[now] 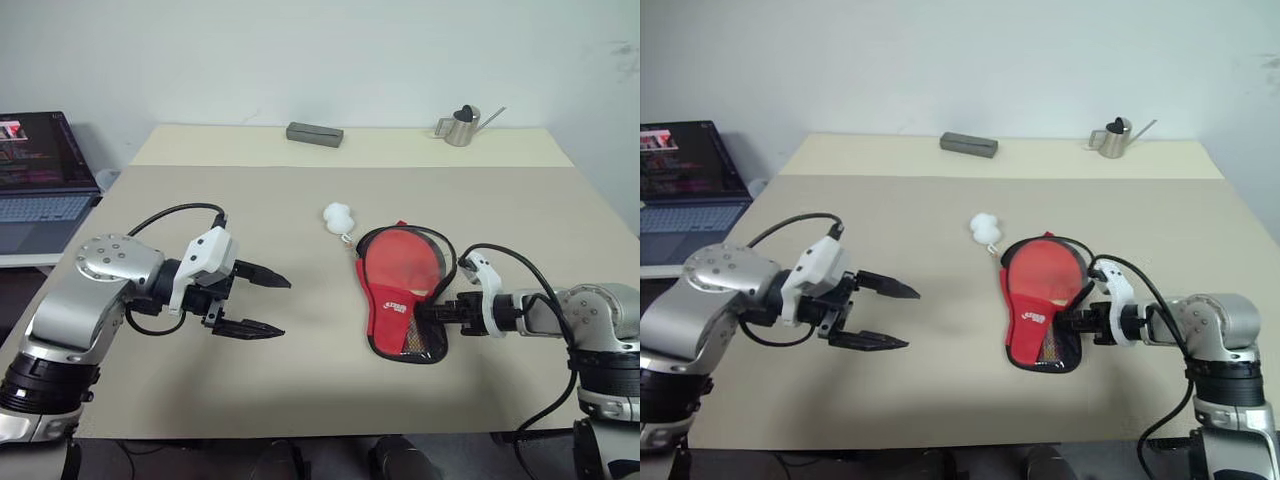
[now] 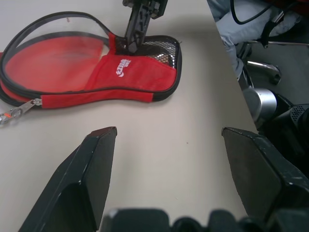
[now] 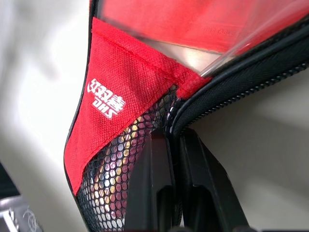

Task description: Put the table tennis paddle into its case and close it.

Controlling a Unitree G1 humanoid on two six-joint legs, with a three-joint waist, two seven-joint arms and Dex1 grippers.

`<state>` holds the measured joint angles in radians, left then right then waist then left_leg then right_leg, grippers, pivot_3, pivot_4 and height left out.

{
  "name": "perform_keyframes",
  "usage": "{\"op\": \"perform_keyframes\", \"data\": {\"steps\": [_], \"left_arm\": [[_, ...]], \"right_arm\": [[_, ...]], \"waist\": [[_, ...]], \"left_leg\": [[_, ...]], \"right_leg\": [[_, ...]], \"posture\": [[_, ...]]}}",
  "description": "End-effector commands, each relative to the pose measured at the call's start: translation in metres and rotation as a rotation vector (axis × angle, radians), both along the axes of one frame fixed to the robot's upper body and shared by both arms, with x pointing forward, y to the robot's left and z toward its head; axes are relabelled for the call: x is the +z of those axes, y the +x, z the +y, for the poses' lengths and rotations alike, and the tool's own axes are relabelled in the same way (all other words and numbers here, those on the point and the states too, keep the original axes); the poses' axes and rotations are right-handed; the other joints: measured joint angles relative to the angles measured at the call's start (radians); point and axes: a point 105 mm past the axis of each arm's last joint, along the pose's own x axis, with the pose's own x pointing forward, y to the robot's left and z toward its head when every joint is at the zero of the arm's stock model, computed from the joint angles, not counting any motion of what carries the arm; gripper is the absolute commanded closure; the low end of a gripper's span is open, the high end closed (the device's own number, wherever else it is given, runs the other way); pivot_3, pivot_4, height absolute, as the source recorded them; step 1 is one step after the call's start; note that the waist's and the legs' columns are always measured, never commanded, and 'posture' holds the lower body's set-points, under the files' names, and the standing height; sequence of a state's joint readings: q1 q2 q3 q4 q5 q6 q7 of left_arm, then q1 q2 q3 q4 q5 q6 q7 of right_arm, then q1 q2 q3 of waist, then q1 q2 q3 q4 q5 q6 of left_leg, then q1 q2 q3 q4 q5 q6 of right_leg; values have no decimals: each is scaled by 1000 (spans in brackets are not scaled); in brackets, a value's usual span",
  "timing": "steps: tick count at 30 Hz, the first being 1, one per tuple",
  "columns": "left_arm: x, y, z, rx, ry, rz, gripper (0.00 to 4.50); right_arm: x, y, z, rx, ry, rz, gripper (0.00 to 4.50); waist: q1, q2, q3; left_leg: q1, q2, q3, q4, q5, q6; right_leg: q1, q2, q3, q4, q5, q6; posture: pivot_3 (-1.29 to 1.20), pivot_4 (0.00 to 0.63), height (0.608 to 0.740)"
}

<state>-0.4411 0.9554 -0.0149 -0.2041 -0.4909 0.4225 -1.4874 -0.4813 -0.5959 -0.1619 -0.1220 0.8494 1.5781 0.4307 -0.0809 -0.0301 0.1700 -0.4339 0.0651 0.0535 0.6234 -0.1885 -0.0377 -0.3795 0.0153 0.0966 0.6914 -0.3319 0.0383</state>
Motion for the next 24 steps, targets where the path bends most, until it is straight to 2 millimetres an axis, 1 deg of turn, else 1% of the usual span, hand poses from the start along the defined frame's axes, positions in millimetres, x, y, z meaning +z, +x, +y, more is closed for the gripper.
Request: {"op": "perform_keyframes", "data": {"steps": [1, 5, 9, 13, 17, 24], "left_arm": [[7, -11, -3, -66, 14, -18, 703], [3, -19, -7, -97, 15, 2, 703], [2, -27, -11, -124, 10, 20, 703], [2, -30, -16, -143, 1, 30, 703], [3, -36, -20, -173, -10, 50, 703], [-1, -44, -27, -208, -19, 84, 703]], "right_arm": [[-6, -20, 6, 73, 5, 54, 4491], [-7, -31, 9, 96, 21, 64, 4491], [-10, -46, 13, 127, 40, 90, 4491], [-13, -60, 18, 152, 59, 117, 4491], [-14, -68, 20, 159, 69, 130, 4491], [-18, -79, 15, 140, 58, 161, 4491]], "waist": [[0, 0, 0], [0, -1, 0], [0, -1, 0], [0, -2, 0], [0, -2, 0], [1, -2, 0]], "left_leg": [[0, 0, 0, 0, 0, 0], [0, 0, -1, 0, 0, 0], [0, 0, -4, -1, 0, 0], [0, 0, -6, 0, 0, 0], [0, 0, -8, 0, 0, 0], [0, 0, -12, 0, 0, 1]], "right_leg": [[0, 0, 0, 0, 0, 0], [1, 0, 0, -1, 0, 0], [1, 0, 0, -2, 0, 0], [3, 0, 0, -3, -1, 1], [3, 0, 0, -3, -1, 1], [6, 0, -2, -6, -1, 2]], "posture": [[0, 150, 740], [0, 150, 740], [0, 150, 740], [0, 150, 740], [0, 150, 740], [0, 150, 740]]}}
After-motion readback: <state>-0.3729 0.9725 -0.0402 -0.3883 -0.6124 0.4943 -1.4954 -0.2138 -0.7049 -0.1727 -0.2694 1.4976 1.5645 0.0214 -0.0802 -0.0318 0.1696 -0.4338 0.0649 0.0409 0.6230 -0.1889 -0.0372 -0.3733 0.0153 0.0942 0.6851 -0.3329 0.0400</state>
